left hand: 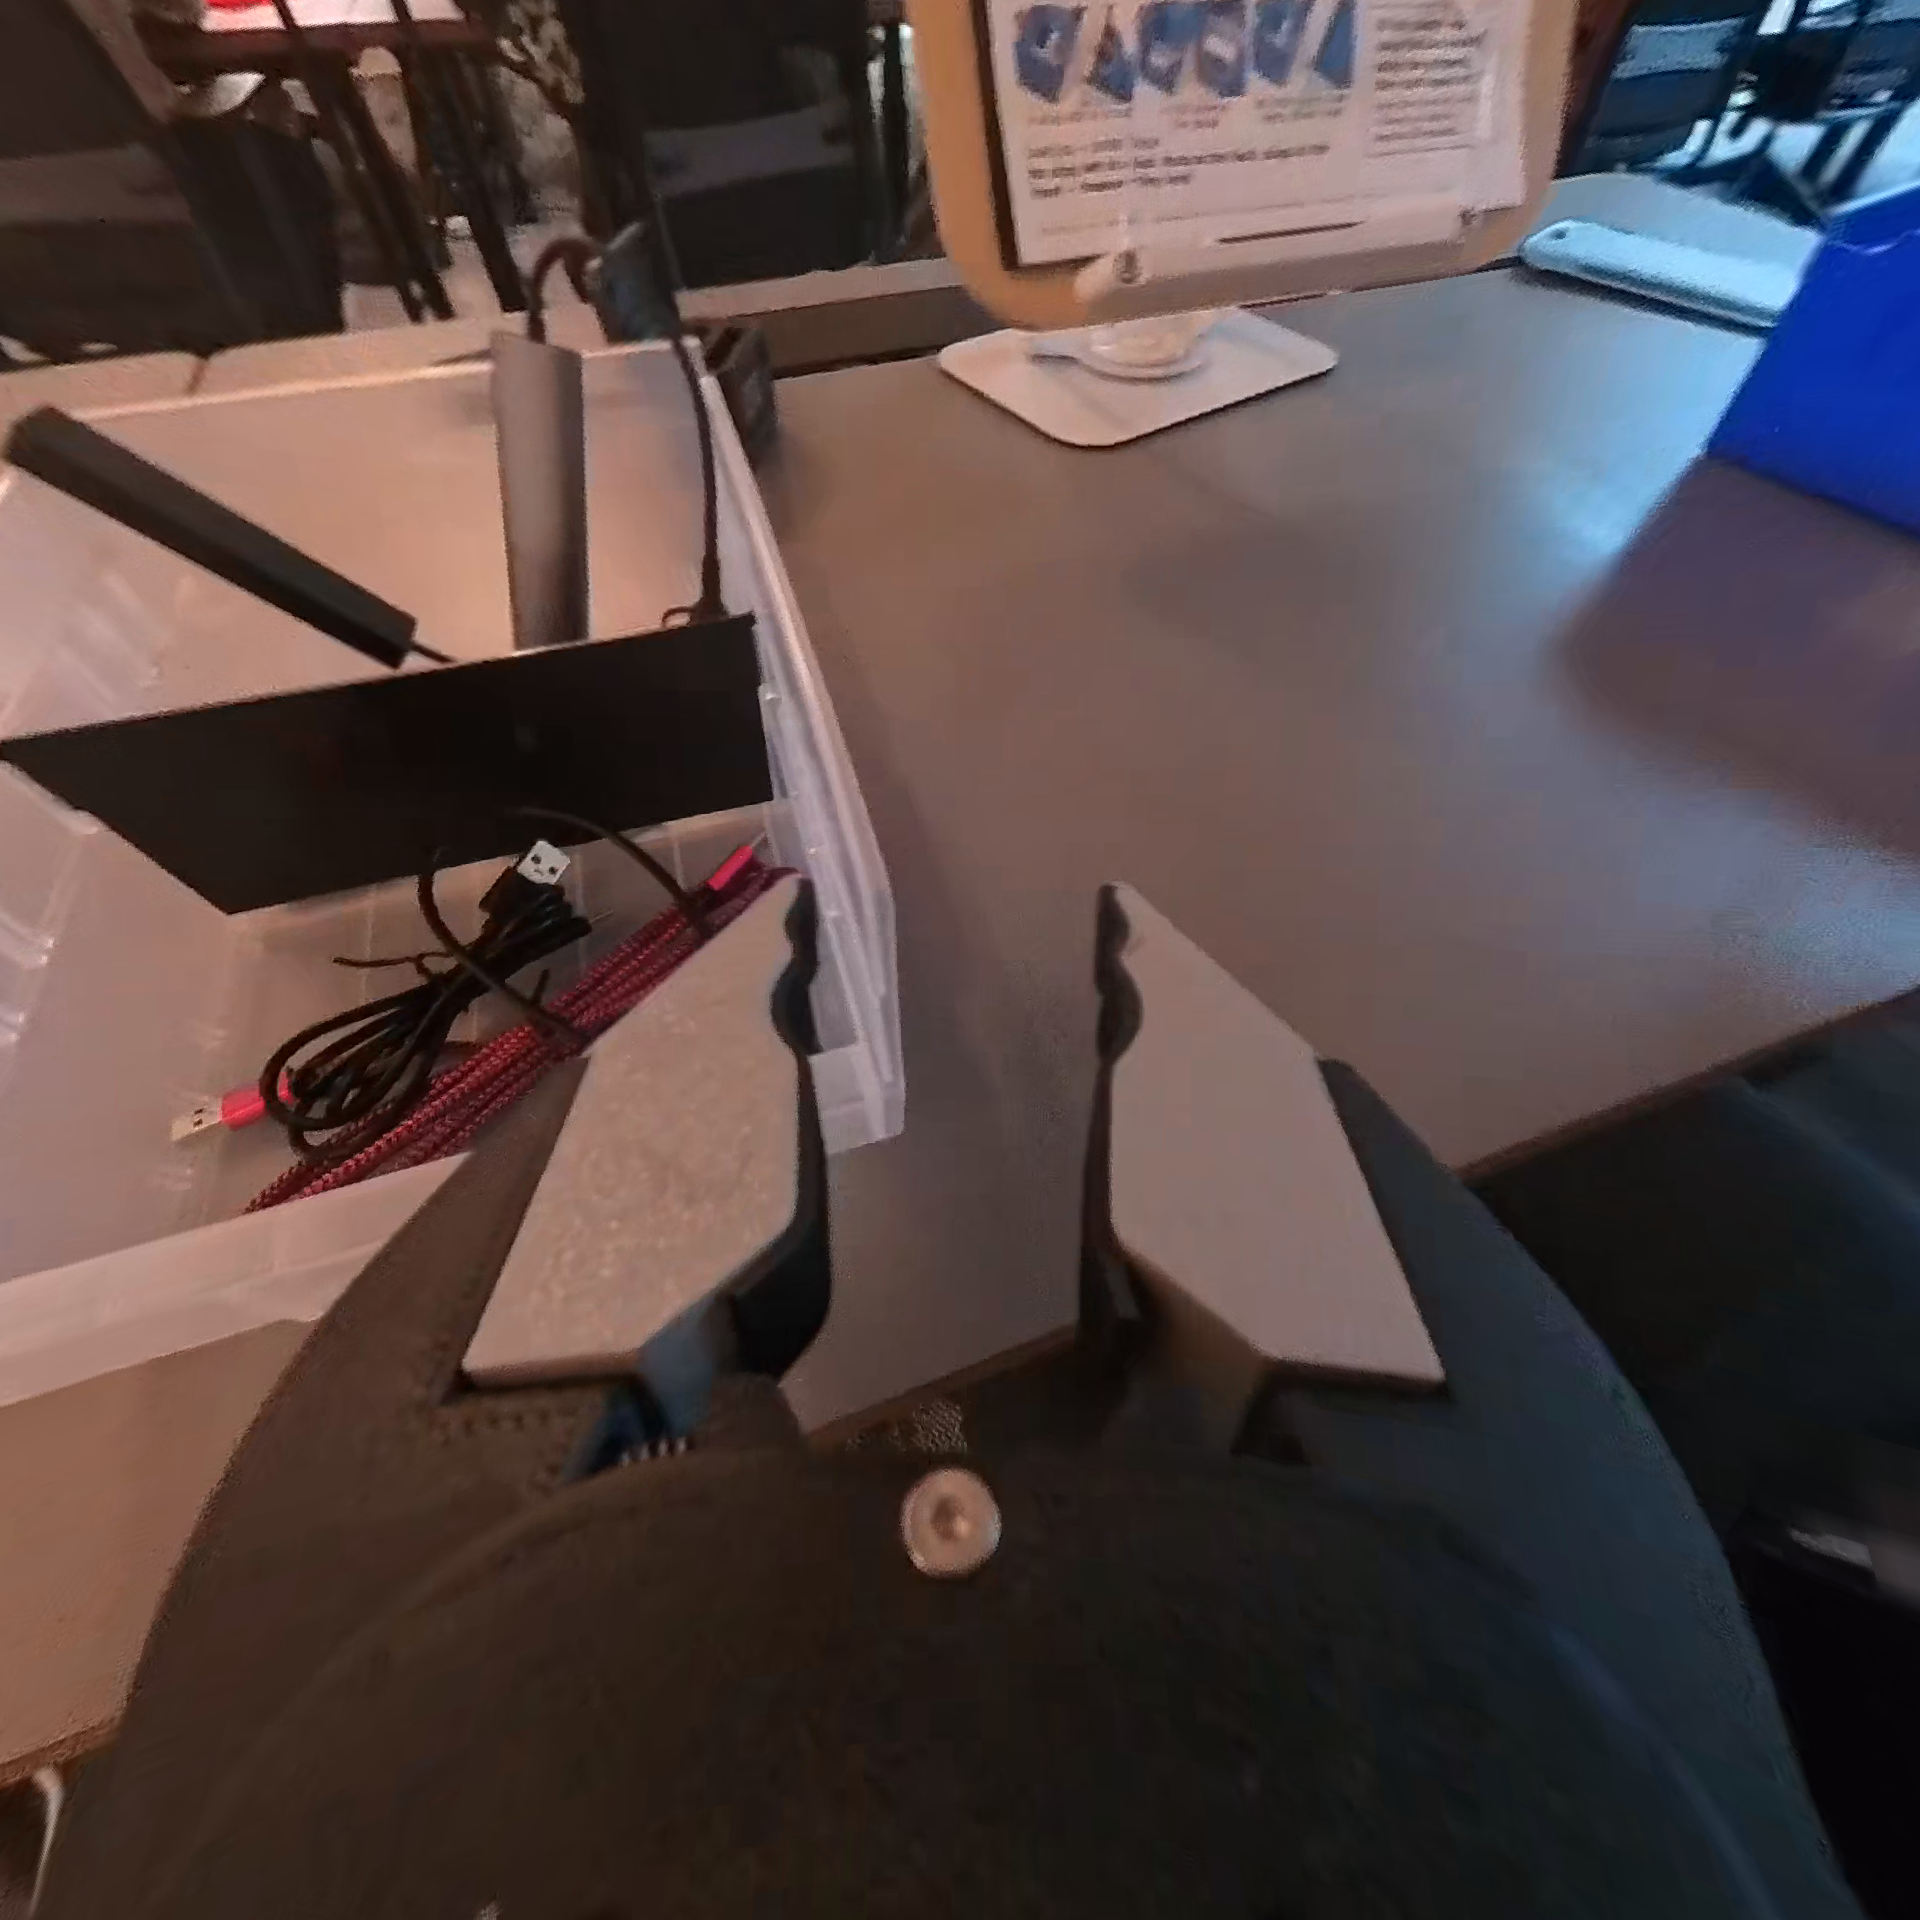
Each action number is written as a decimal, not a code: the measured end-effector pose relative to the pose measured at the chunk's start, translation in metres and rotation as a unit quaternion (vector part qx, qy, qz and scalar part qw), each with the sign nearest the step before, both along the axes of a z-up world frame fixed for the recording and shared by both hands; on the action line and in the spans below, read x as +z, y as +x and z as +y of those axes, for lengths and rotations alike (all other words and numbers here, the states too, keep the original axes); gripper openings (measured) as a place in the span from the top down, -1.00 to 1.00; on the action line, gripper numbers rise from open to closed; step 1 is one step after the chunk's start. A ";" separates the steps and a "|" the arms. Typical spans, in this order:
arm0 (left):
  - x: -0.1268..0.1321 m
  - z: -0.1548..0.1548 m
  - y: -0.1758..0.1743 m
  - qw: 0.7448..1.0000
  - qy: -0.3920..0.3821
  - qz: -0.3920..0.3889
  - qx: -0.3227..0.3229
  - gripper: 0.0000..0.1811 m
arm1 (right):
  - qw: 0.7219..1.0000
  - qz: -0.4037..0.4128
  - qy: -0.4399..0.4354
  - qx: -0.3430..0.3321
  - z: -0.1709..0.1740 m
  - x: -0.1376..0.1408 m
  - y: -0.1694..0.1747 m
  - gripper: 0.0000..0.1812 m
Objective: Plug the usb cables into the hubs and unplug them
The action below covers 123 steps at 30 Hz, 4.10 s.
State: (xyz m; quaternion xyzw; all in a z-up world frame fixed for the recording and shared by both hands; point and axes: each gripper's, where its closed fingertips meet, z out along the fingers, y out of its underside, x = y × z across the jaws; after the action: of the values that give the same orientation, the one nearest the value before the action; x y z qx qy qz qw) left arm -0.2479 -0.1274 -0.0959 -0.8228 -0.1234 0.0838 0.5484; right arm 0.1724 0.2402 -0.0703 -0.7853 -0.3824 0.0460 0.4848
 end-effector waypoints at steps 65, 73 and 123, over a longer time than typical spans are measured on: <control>0.033 -0.049 0.002 0.997 0.017 -0.037 0.065 0.06 | 0.932 0.182 -0.081 0.303 -0.041 -0.067 -0.279 0.01; 0.035 -0.065 0.000 0.995 0.014 -0.037 0.092 -0.09 | 0.936 0.158 -0.064 0.307 -0.053 -0.070 -0.283 -0.05; 0.139 0.173 -0.155 0.929 -0.253 0.266 0.044 0.68 | 0.872 0.214 -0.079 0.433 -0.059 -0.044 -0.366 0.59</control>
State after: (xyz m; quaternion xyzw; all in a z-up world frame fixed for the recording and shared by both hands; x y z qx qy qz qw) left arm -0.4027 0.0457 0.0429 -0.8755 0.0166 0.3522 0.3304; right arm -0.1936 0.1813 -0.1147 -0.5483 -0.5659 0.4480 0.4223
